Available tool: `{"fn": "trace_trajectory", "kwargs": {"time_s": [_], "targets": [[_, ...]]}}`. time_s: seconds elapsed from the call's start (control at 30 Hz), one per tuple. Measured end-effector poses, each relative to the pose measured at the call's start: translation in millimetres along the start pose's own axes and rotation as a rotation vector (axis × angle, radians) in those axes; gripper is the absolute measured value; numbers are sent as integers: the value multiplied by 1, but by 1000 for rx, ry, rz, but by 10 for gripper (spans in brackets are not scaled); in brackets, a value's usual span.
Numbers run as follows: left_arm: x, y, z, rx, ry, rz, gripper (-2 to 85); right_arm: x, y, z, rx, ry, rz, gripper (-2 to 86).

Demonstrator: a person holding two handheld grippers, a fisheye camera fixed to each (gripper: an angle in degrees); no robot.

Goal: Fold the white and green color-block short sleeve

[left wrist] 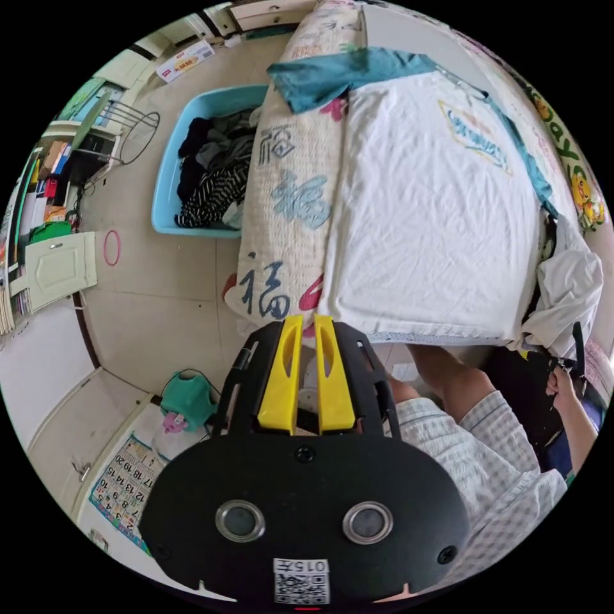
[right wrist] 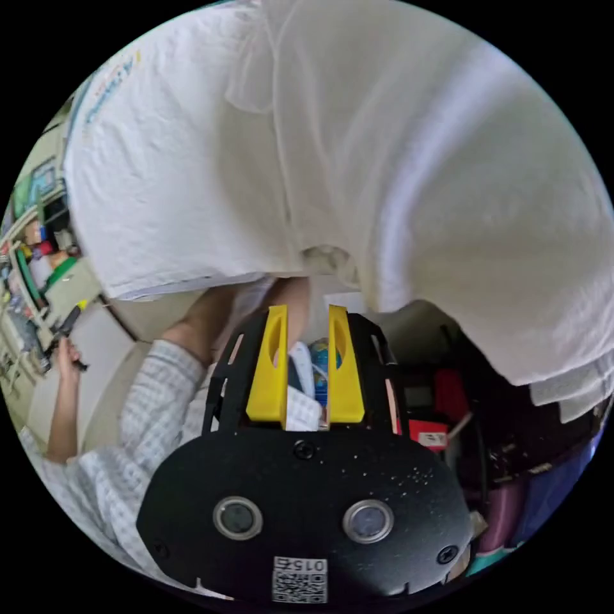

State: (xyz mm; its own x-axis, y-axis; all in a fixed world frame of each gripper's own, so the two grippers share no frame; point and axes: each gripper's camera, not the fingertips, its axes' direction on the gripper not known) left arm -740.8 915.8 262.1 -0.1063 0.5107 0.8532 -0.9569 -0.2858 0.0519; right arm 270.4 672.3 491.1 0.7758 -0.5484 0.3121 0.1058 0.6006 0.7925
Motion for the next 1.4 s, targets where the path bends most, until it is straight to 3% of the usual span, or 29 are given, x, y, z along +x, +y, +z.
{"fn": "trace_trajectory", "kwargs": {"time_s": [0.1,0.17,0.3,0.47,0.57,0.8,0.93,1.07,1.23,1.4], "targets": [[48,-42,-48,134,113,92,48,-13,1,-54,107,-443,-97,80],[89,-77,-71,202,180,174,51,-24,-12,-91,220,-518,-166,85],[201,-163,-113,304,366,351,61,-26,-67,-167,458,-444,-82,111],[334,-247,-154,316,387,502,91,-6,-117,-225,712,-480,193,119],[404,-287,-174,244,418,606,93,7,-141,-237,716,-531,310,120],[517,-346,-194,88,305,776,91,35,-167,-259,696,-616,395,97],[544,-364,-192,16,317,759,87,35,-170,-269,700,-606,381,80],[552,-372,-194,3,206,729,51,33,-171,-279,707,-601,395,38],[523,-383,-212,-10,326,708,5,19,-168,-290,722,-584,320,-3],[431,-363,-270,168,558,635,-7,-2,-152,-306,768,-507,196,-3]]}}
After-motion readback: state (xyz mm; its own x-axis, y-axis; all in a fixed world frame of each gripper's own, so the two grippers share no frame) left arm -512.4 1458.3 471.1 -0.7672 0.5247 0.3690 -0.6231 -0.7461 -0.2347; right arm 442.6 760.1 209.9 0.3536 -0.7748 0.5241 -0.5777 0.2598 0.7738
